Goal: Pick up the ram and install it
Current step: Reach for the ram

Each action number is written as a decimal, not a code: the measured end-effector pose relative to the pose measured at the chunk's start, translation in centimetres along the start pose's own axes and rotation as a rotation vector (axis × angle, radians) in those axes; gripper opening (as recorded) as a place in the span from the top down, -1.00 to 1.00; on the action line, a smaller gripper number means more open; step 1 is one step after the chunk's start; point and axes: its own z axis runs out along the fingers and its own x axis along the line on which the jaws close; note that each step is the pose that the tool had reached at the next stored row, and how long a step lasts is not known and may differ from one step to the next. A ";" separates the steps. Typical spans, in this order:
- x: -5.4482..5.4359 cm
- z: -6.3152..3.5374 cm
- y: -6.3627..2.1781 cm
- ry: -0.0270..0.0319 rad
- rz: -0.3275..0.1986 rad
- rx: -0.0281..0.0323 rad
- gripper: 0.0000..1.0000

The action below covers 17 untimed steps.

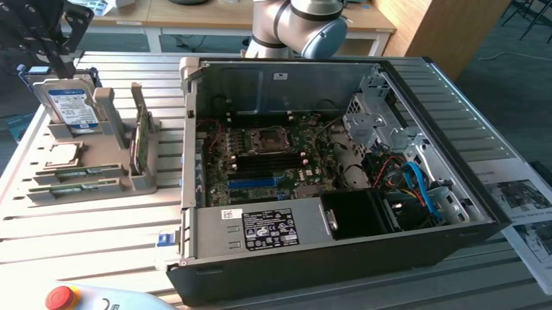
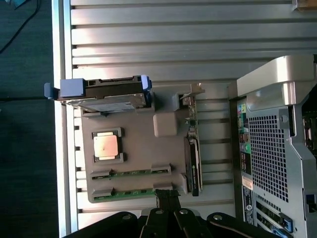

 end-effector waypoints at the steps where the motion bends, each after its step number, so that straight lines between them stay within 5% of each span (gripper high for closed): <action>1: 0.2 0.00 0.00 0.0000 0.000 0.0000 0.79; 17: 2.3 -0.01 0.15 0.0001 -0.001 0.0000 0.79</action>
